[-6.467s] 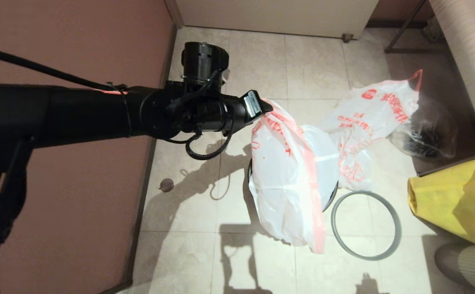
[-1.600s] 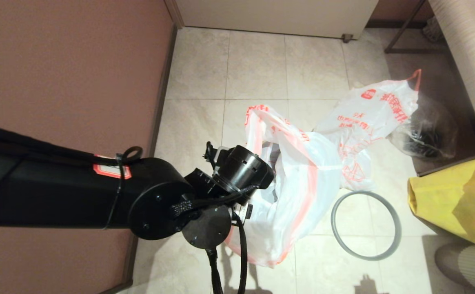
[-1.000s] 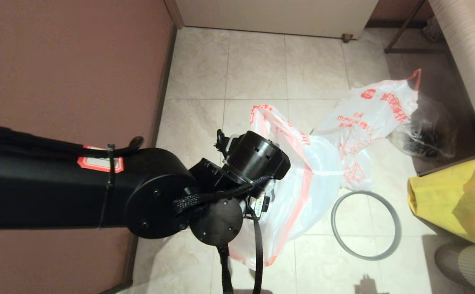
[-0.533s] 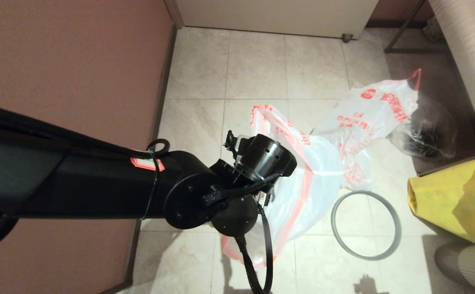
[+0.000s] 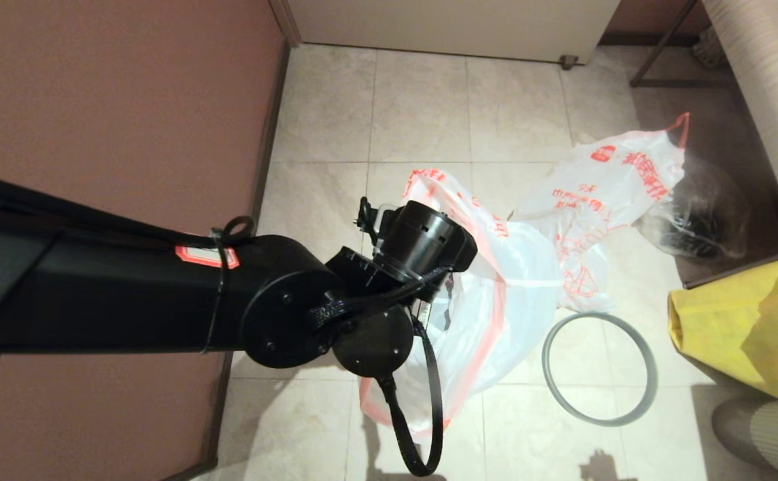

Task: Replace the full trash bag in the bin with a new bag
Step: Put the new garbage bag on the trash can

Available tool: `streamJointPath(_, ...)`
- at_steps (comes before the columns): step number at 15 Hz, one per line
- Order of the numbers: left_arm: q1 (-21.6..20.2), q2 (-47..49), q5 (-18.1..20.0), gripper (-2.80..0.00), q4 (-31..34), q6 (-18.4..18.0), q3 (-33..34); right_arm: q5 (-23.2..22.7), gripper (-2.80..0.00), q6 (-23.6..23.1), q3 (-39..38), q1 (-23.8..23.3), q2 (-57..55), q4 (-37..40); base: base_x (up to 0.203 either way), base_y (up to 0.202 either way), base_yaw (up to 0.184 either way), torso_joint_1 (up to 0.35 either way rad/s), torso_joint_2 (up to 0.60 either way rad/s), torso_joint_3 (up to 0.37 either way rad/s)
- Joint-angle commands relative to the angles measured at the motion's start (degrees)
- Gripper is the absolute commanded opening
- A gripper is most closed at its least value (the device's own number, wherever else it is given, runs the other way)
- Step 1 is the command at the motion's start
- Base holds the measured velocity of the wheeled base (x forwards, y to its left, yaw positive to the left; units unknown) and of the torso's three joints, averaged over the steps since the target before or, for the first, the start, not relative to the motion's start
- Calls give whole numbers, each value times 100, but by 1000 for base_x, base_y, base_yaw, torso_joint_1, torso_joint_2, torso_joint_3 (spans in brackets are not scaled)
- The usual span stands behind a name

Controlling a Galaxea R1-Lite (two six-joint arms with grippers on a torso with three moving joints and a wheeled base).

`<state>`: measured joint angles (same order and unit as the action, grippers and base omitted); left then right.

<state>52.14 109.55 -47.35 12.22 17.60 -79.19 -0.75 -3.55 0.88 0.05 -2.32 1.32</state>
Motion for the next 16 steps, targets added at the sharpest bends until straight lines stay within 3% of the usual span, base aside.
streamJointPath(1, -10, -288, -21, -280, 14, 8, 16, -5, -280, -6, 0, 4, 3, 0, 0, 0, 0, 0, 0, 0)
streamJointPath(4, -68, -203, 10, -280, -40, 30, 129, 3, -280, -223, 220, -14, 10, 9, 0, 0, 0, 0, 0, 0)
streamJointPath(7, -292, -162, 60, -280, -358, 28, 186, -88, -280, -267, 1590, -24, -713, 521, 0, 0, 0, 0, 0, 0)
streamJointPath(12, -213, -202, 164, -280, -764, 69, 290, -1079, -280, -277, 3045, 3, -3366, 1022, 0, 0, 0, 0, 0, 0)
streamJointPath(14, -169, -266, 173, -280, -822, 73, 301, -1420, -280, -170, 3616, 316, -4649, 1079, 0, 0, 0, 0, 0, 0)
streamJointPath(16, -198, -339, 387, -280, -826, 77, 256, -1361, -280, 212, 4286, 1051, -5917, 1114, 0, 0, 0, 0, 0, 0)
